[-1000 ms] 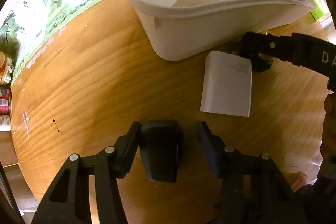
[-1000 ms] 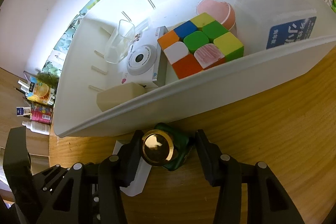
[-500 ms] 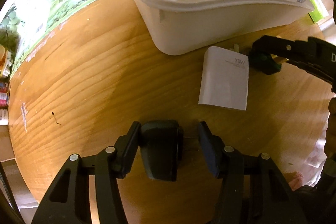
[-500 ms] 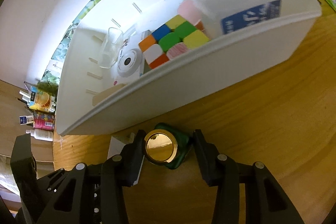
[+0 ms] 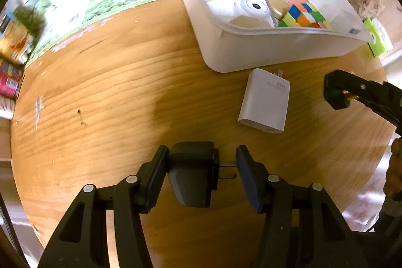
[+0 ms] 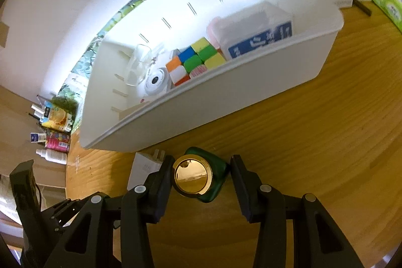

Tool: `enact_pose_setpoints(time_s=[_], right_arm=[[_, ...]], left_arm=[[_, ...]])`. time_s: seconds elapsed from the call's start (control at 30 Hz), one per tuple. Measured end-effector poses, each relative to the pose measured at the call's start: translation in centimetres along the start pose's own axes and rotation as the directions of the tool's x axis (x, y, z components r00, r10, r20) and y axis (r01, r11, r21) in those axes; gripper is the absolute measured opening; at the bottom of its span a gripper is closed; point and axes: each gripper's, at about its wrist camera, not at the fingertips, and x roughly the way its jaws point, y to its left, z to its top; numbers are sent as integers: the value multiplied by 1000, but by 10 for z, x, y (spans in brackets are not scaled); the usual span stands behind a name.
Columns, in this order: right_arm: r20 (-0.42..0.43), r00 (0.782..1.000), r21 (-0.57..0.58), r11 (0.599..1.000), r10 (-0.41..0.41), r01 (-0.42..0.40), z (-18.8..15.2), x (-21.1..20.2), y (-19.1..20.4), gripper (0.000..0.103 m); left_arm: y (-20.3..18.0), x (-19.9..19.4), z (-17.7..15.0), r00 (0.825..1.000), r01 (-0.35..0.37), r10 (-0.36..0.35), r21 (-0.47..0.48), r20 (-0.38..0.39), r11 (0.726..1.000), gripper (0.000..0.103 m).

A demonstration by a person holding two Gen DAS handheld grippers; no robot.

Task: Organize rigid objects
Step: 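Lift the green jar and black adapter over the white bin with both grippers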

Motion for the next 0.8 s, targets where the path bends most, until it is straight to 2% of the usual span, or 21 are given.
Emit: enact_pose_setpoints(time_s=[0.4,0.8], right_arm=[[42,999,-197,980,-10,18,6,-41,5,46],[85,996,-370,929,33,1,28,-75,8,46]], left_arm=[[5,-36,-8,997,3,7,-140,73,990,59],[-18,-63,17,983,-2,38,-195,181,981,59]])
